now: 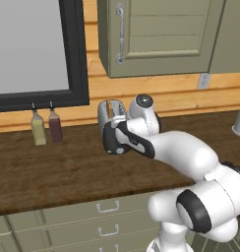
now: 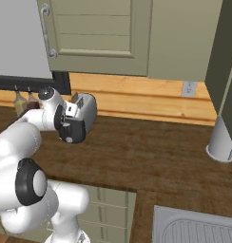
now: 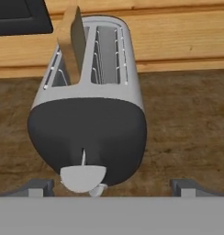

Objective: Start the toaster. Once the lever pops up, take the bread to the plate on the dining counter.

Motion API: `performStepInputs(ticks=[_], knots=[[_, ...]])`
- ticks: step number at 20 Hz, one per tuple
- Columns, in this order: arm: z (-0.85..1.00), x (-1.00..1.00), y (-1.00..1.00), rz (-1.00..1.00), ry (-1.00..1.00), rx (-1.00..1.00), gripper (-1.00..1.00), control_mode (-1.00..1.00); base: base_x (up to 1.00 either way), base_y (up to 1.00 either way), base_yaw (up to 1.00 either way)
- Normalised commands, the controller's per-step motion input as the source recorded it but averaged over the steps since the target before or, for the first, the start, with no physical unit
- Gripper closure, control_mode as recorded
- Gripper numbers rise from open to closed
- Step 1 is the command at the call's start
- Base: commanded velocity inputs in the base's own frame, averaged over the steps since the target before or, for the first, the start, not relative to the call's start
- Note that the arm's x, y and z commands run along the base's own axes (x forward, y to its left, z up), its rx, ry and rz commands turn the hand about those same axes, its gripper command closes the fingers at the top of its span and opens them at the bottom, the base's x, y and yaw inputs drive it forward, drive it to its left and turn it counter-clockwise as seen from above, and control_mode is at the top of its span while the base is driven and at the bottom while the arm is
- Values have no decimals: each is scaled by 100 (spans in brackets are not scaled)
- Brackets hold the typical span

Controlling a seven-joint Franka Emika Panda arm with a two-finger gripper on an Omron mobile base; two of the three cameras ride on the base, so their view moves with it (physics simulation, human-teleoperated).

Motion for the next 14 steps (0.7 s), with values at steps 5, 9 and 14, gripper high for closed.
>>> performStepInputs(ticks=[5,9,14], knots=[[-28,4,0,0,0,0,-100,-100,0,0,0],[-26,0,0,0,0,0,-100,-100,0,0,0],[-9,1,0,0,2,0,-100,-100,0,0,0]])
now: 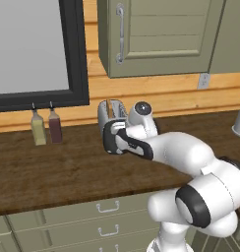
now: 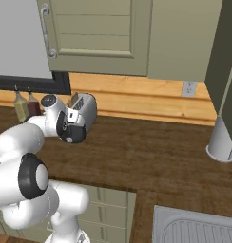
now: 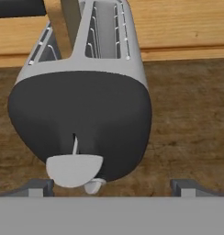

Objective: Start the toaster. Once the lever pops up, take the bread to the plate on the dining counter.

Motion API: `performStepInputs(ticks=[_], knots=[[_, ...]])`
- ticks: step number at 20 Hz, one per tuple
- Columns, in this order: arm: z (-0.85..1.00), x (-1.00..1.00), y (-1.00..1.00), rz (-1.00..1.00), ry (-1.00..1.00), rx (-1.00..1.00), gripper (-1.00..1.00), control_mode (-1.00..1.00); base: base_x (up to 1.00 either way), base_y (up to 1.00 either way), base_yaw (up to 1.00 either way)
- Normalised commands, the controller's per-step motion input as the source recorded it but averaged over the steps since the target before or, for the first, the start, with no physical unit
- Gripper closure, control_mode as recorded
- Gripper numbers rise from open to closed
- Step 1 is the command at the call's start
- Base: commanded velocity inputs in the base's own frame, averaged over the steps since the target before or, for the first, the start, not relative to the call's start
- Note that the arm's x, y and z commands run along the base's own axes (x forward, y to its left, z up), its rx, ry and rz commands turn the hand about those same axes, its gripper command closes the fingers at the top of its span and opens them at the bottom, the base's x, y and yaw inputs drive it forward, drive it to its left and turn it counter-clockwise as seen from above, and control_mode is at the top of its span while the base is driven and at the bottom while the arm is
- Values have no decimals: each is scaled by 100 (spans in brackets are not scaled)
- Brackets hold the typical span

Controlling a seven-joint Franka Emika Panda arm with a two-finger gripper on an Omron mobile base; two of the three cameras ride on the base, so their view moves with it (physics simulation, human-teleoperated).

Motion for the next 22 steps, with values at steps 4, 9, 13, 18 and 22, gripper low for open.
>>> performStepInputs(ticks=[4,9,13,18,22], knots=[[0,12,0,0,2,1,-100,-100,0,0,0],[0,16,-1,0,0,0,-100,-100,0,0,0],[-4,8,-10,0,4,1,-100,-100,0,0,0],[-18,0,-11,0,1,0,-100,-100,0,0,0],[-31,0,-8,0,0,0,-100,-100,0,0,0]])
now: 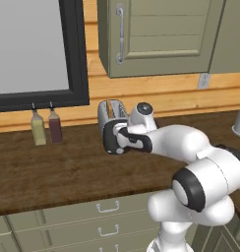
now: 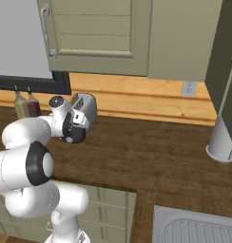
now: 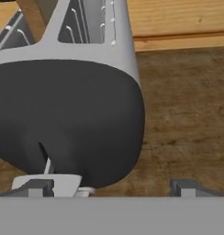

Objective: Start the toaster. Once the lever pops up, take the bread to the plate on the dining counter.

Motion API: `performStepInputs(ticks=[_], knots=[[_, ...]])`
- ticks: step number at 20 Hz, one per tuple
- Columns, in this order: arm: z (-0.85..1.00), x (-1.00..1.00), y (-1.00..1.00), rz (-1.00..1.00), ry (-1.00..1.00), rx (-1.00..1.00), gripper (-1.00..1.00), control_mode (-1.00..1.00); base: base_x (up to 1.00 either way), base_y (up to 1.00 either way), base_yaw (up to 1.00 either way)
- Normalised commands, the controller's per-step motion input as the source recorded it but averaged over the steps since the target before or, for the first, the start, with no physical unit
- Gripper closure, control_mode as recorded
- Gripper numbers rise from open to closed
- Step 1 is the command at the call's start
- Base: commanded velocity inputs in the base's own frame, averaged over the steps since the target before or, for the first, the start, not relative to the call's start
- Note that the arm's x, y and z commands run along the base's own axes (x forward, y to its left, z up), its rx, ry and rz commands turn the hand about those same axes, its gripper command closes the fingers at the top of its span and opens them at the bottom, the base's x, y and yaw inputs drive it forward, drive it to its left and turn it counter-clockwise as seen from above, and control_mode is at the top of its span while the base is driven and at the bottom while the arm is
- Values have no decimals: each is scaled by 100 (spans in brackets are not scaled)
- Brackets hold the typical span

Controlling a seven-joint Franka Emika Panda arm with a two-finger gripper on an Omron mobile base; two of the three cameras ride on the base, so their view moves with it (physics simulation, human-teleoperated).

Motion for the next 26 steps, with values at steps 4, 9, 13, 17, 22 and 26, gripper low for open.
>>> performStepInputs(ticks=[4,9,13,17,22,26], knots=[[-28,0,-2,0,0,0,-100,-100,0,0,0],[-31,0,0,0,0,0,-100,-100,0,0,0],[-36,0,0,0,0,0,-100,-100,0,0,0],[-33,0,0,0,0,0,-100,-100,0,0,0],[-26,0,0,0,0,0,-100,-100,0,0,0],[-1,0,0,0,0,0,-100,-100,0,0,0]])
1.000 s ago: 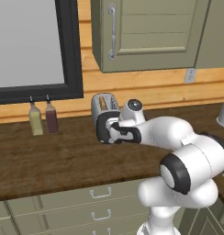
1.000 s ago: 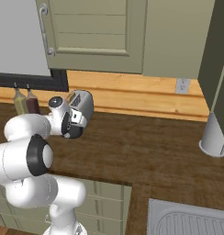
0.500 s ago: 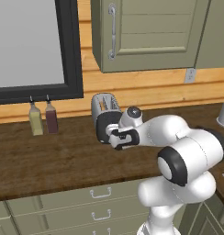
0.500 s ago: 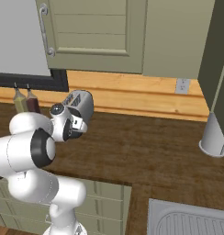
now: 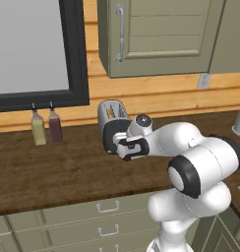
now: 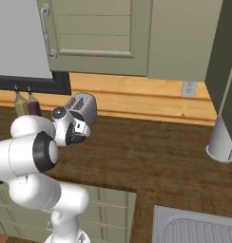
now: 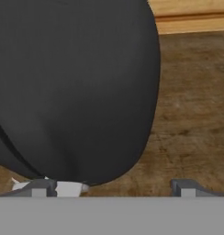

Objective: Start the toaster. Once the lever pops up, take the bread to the plate on the dining counter.

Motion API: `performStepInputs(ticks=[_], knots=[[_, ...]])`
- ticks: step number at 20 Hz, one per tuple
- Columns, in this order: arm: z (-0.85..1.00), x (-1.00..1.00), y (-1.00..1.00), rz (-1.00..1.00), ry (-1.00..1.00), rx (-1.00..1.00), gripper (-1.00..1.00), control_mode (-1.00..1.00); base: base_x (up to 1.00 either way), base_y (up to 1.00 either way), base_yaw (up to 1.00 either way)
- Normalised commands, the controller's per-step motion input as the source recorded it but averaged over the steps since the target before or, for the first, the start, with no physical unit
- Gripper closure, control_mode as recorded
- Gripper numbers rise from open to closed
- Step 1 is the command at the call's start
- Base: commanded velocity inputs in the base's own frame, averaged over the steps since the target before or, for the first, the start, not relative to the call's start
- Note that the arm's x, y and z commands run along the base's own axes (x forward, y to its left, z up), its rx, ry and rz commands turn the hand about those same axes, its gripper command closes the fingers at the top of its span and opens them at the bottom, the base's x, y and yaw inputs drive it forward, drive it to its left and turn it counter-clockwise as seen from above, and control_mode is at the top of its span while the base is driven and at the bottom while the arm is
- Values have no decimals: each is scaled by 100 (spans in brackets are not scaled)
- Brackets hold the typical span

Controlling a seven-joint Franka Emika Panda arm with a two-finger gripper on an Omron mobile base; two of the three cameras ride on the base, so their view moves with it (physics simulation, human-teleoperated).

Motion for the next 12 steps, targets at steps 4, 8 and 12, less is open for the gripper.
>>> performStepInputs(ticks=[4,8,12], knots=[[2,-8,-9,0,0,0,-100,-100,0,0,0],[34,-36,-19,0,-1,0,-100,-100,0,0,0],[63,-36,-7,0,0,0,-100,-100,0,0,0]])
